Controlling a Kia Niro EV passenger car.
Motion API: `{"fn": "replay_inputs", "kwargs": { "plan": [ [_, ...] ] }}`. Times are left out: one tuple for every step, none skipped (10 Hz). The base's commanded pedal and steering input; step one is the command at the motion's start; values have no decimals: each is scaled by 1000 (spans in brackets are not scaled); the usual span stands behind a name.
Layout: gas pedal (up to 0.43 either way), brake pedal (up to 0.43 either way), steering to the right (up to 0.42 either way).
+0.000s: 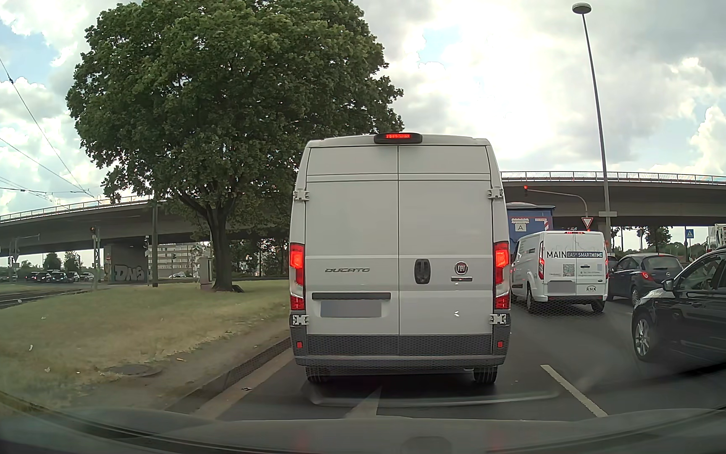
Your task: Follow the waypoints while adhering to traffic rules and regulations
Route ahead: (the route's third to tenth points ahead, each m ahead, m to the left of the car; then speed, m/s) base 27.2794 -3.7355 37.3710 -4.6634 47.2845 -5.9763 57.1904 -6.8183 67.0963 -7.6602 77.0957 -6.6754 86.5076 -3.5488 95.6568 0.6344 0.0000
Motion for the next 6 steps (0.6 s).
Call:
{"fn": "replay_inputs", "kwargs": {
  "plan": [
    [0, 317, 2],
    [0, 317, 2],
    [0, 317, 2],
    [0, 317, 2],
    [0, 317, 3],
    [0, 317, 2]
  ]
}}
